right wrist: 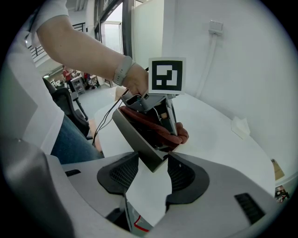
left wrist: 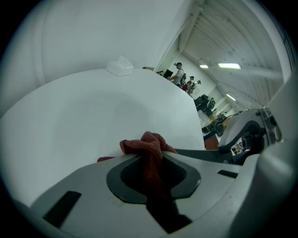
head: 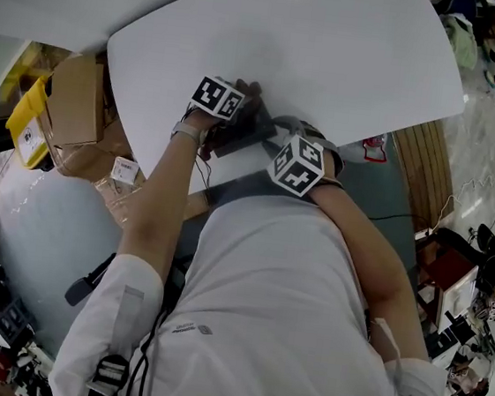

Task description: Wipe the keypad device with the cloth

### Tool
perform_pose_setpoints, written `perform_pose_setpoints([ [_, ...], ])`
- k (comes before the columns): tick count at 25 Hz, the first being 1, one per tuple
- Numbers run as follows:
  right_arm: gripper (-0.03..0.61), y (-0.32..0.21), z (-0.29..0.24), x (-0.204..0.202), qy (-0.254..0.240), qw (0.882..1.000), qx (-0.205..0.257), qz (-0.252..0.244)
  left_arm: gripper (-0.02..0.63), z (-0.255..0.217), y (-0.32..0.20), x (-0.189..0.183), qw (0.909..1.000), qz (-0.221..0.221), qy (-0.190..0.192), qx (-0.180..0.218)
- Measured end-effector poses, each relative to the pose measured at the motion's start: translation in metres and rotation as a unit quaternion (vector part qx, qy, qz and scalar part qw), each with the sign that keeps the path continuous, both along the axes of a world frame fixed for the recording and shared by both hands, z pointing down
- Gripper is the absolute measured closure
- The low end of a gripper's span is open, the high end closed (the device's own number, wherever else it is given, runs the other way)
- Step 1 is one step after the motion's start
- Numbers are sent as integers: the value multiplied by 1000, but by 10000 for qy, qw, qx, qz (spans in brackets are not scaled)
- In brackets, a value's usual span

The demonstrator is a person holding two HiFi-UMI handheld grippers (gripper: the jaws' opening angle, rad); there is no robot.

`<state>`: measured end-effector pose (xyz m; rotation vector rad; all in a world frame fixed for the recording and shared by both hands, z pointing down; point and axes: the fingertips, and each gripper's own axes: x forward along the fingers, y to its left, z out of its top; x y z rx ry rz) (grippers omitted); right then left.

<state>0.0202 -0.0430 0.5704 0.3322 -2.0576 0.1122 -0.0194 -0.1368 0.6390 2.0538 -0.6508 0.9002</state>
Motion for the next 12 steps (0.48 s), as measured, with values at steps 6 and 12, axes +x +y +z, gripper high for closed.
perform_pose_setpoints([
  [6,393,0,0,0,-51,10000,38,1,546,-5,2,5,10000,62,-10,72],
  [12,392,0,1,-1,-106,9999,29,6,546,-12,6,13,9993,275,-30,255],
])
